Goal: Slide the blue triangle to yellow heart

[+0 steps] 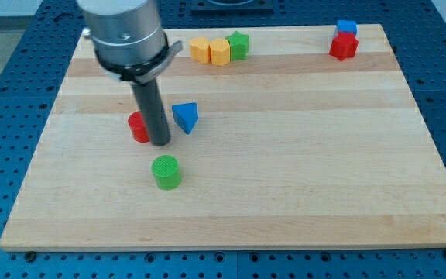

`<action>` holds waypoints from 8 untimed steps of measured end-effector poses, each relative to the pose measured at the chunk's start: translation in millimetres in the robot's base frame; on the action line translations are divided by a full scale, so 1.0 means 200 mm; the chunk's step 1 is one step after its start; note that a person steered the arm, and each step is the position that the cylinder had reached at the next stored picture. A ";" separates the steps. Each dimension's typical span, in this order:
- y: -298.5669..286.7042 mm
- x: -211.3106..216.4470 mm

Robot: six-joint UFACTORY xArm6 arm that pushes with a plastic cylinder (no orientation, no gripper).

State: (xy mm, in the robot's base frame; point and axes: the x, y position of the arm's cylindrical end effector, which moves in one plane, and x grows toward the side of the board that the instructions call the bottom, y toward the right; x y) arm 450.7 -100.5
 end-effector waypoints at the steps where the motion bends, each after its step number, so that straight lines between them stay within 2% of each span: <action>1: 0.03 -0.03; 2: 0.03 -0.04; 3: 0.06 -0.23; 4: 0.06 -0.23; 5: 0.06 -0.18; 6: -0.02 0.12; 7: -0.02 0.12; 8: 0.19 -0.12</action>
State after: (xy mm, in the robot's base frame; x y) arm 426.4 -62.0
